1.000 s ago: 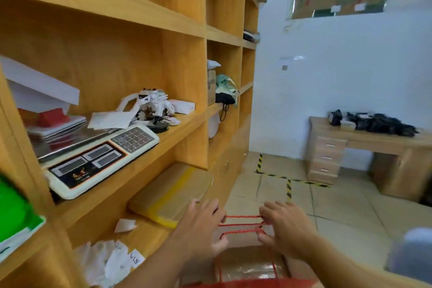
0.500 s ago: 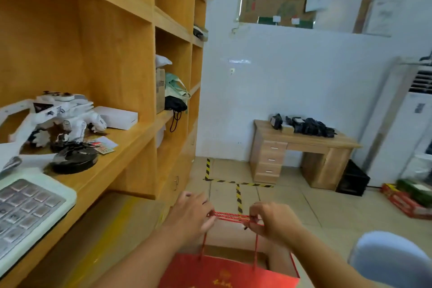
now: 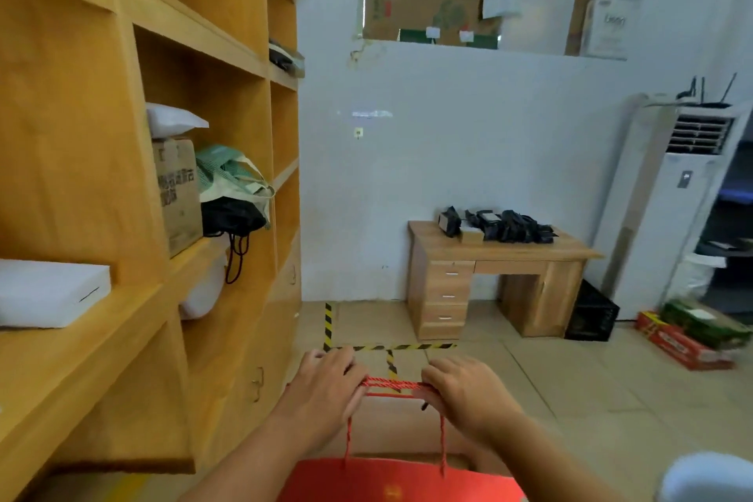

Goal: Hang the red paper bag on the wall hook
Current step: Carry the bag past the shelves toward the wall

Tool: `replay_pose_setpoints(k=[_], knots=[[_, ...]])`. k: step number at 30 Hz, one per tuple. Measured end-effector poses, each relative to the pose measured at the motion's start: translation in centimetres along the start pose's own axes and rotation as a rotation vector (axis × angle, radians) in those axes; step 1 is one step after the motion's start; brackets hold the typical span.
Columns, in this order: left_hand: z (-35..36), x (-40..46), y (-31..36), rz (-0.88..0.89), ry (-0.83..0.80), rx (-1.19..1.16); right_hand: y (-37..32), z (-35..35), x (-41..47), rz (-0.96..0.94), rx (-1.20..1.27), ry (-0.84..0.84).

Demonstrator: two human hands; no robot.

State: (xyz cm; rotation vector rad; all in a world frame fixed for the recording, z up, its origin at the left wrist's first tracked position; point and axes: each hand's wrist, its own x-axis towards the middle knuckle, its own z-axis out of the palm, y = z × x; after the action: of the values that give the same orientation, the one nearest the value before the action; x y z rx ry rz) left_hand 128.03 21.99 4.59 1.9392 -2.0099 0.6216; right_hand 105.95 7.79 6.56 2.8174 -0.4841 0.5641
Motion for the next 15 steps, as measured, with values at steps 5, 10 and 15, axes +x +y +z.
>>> replay_pose_setpoints(k=[5,10,15], knots=[[3.3,8.4,-5.4,-0.002,-0.013,-0.04,6.9,2.9,7.3,-0.056,0.092,0.041],[8.5,17.0,-12.4,-0.028,0.041,-0.058,14.2,7.4,16.1,-0.01,0.22,0.012],[14.7,25.7,-20.3,0.028,0.075,-0.124,20.9,13.0,25.6,0.04,0.119,0.072]])
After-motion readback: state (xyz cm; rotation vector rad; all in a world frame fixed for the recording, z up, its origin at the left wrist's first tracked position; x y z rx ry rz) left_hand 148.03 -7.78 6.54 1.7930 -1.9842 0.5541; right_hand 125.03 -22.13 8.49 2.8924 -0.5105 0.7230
